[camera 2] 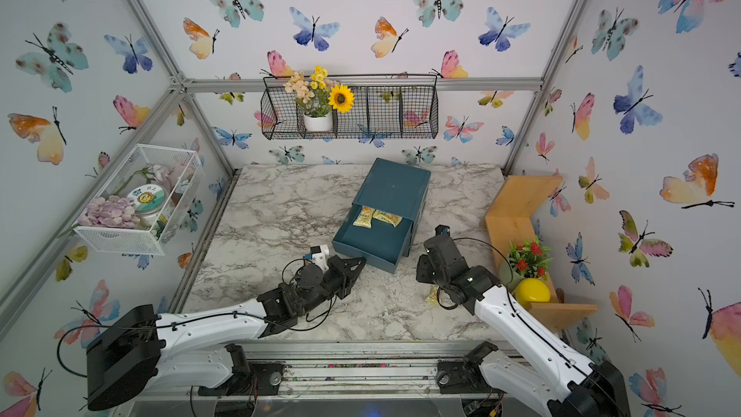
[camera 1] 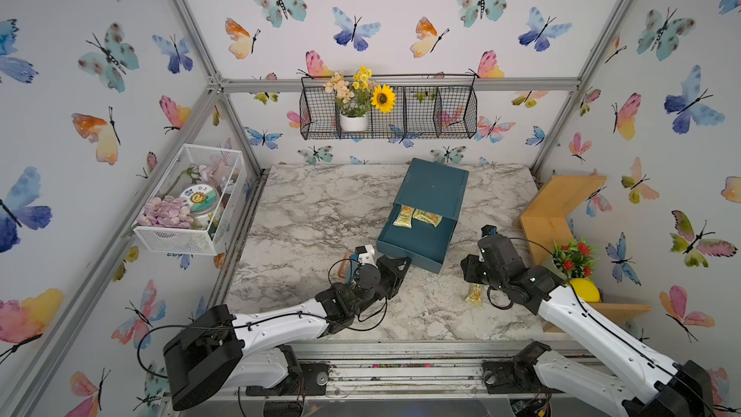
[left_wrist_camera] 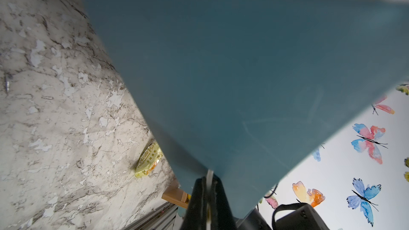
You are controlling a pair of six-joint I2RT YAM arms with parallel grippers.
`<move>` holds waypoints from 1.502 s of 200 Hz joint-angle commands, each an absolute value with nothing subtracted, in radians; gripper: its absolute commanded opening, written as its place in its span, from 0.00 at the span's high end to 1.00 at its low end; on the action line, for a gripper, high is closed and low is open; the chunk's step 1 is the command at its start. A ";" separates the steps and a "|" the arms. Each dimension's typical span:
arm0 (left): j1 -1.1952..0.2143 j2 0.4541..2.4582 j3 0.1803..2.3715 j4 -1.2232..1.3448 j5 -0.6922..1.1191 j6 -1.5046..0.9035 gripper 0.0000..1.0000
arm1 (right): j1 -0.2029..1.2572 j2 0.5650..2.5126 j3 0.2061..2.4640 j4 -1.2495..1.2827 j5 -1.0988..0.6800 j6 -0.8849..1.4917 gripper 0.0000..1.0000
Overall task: Take the cookies out of the drawer
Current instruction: Place the cookie at the center of the board.
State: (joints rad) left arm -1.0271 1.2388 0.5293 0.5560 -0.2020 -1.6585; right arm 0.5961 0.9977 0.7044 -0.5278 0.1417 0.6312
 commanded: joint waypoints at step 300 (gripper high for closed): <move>-1.006 1.263 0.568 0.492 -0.173 -1.660 1.00 | 0.569 1.383 1.446 -0.633 -0.089 0.389 0.50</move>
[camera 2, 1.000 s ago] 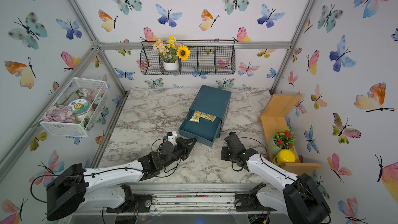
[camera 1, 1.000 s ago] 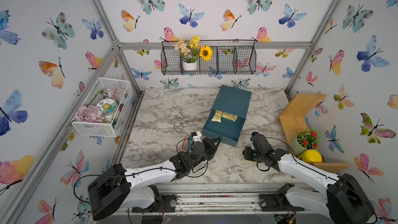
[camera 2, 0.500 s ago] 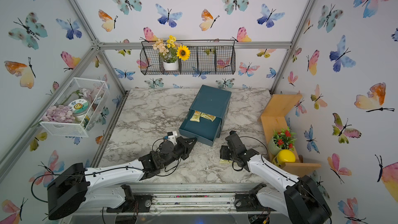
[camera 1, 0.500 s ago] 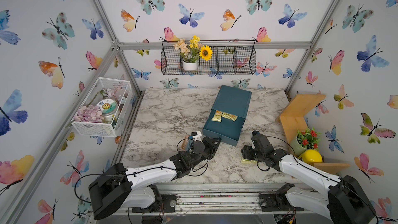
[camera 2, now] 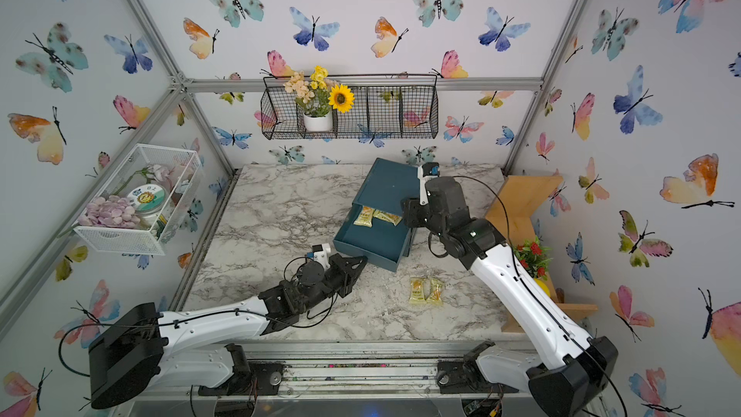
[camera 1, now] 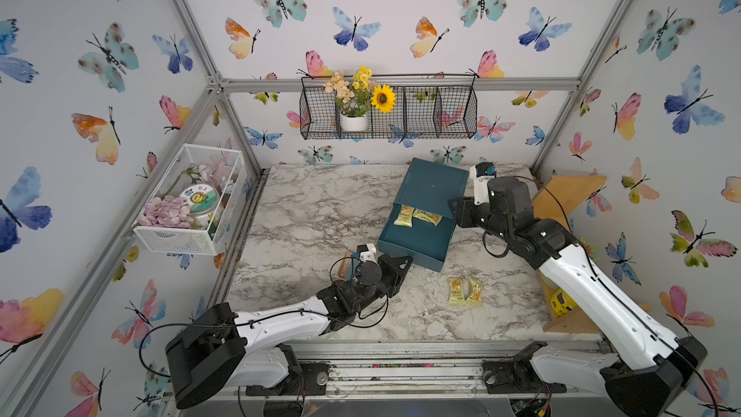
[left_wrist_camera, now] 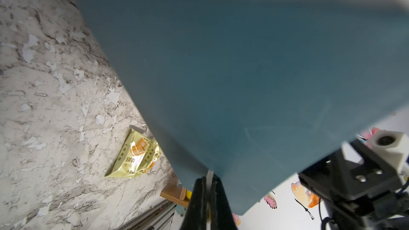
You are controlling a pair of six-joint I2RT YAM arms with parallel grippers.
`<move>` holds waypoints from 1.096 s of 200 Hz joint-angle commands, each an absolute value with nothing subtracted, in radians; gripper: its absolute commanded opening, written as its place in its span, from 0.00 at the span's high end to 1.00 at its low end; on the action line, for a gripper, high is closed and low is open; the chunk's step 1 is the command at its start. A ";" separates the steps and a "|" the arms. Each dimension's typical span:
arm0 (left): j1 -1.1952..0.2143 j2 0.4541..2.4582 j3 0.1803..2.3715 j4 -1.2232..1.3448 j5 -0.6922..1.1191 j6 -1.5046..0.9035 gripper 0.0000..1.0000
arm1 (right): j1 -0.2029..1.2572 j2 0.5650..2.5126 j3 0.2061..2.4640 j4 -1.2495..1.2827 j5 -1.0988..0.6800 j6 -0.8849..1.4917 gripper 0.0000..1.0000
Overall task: Take the cookies out of the drawer
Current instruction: Place the cookie at the center of the board, then adjust the drawer in the storage box.
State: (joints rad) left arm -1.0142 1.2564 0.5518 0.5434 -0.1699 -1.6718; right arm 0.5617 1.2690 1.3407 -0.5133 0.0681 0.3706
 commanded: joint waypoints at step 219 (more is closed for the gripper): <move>-1.081 1.203 0.518 0.434 -0.268 -1.735 0.78 | 0.625 1.423 1.443 -0.541 -0.053 0.383 0.50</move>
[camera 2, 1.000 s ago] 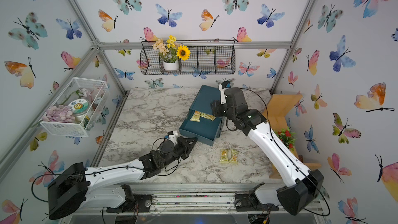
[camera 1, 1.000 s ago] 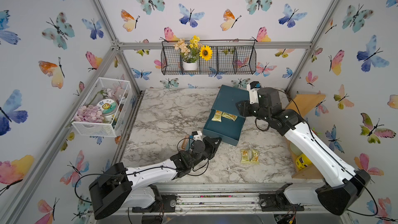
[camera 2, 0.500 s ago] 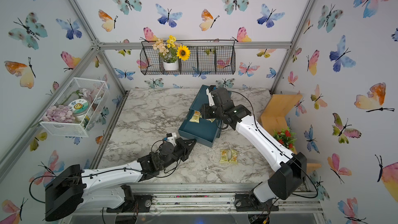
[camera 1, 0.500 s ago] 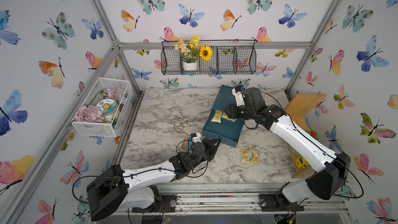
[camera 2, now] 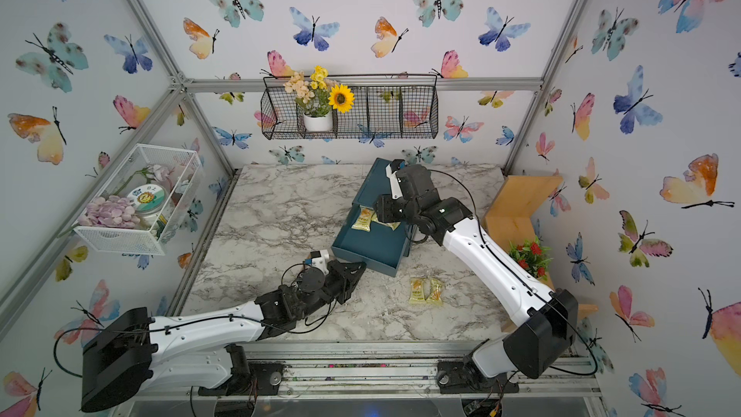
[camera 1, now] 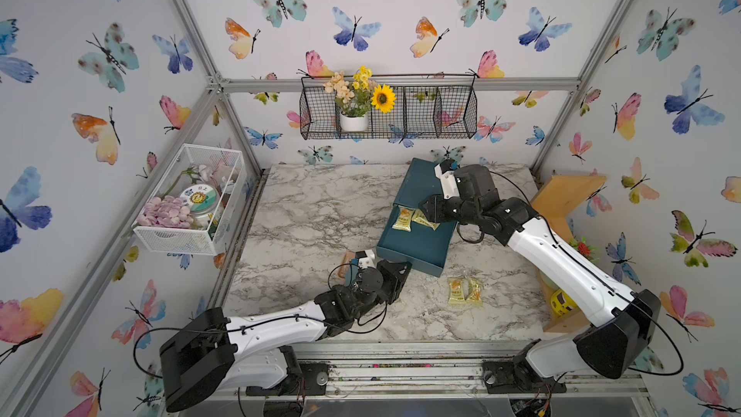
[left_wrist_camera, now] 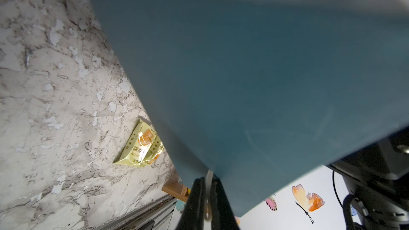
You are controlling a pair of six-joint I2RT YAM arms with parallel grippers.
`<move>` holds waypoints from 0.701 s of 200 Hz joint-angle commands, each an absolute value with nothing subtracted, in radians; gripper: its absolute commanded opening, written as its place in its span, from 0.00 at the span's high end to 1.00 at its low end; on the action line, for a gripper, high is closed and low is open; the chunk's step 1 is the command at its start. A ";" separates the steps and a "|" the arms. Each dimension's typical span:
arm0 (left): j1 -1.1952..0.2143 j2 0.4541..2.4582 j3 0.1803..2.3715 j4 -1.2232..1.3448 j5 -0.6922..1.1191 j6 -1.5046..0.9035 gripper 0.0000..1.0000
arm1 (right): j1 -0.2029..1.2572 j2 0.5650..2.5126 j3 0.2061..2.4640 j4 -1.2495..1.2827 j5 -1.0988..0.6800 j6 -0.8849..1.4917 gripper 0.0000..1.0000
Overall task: Take the cookies out of the drawer
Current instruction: Adjust the drawer in the storage box, then adjust the cookie in the drawer.
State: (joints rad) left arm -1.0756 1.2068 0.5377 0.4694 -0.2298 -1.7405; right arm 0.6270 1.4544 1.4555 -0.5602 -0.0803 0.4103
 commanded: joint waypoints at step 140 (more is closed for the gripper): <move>-1.116 0.942 0.758 -0.196 -0.602 -1.362 0.40 | 0.624 1.364 1.465 -0.568 0.019 0.331 0.45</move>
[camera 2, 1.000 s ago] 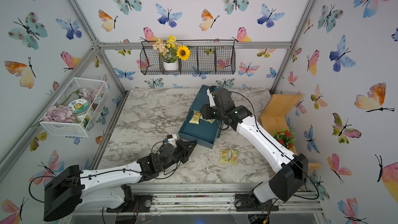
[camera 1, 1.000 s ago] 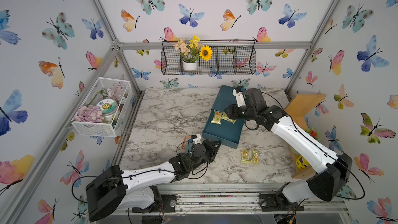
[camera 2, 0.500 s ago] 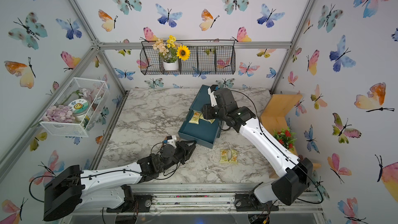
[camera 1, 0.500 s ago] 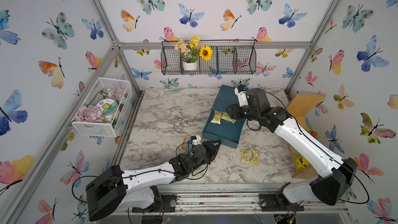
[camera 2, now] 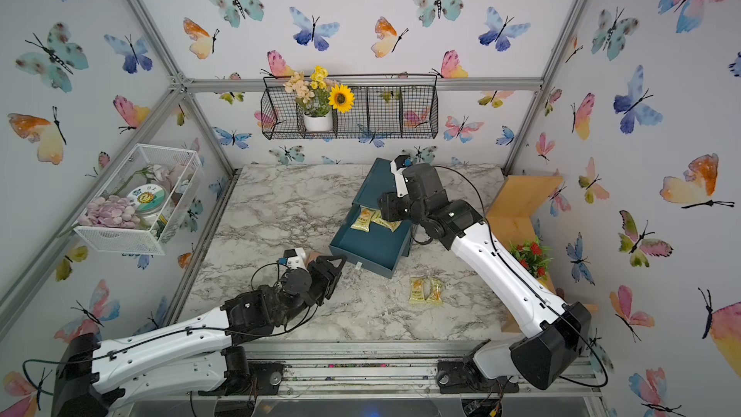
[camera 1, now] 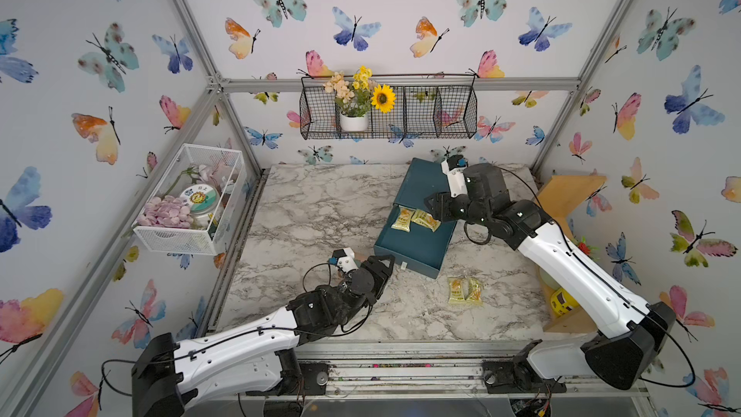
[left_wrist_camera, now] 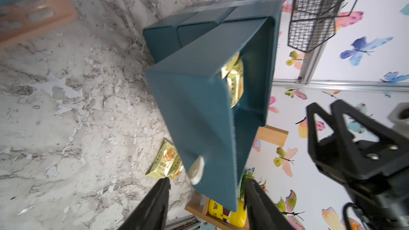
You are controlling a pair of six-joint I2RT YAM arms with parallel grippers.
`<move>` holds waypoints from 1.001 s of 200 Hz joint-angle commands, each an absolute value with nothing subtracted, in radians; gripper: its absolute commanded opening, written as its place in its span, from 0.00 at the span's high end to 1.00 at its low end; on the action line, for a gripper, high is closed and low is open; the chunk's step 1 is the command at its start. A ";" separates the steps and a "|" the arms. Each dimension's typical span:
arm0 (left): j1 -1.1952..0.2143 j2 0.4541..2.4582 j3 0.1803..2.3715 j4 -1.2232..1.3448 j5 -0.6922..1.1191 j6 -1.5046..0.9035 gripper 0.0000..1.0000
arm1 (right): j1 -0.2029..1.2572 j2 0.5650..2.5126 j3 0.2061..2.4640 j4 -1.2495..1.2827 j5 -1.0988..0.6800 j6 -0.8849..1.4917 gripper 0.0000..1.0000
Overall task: Take the cookies out of the drawer
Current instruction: Adjust the cookie in the drawer.
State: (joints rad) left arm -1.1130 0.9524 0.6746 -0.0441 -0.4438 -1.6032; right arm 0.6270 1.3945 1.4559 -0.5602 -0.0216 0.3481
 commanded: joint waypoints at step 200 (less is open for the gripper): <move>-0.884 1.785 1.707 -0.722 -0.290 -0.354 0.38 | 0.548 1.026 1.221 -0.726 0.243 0.522 0.26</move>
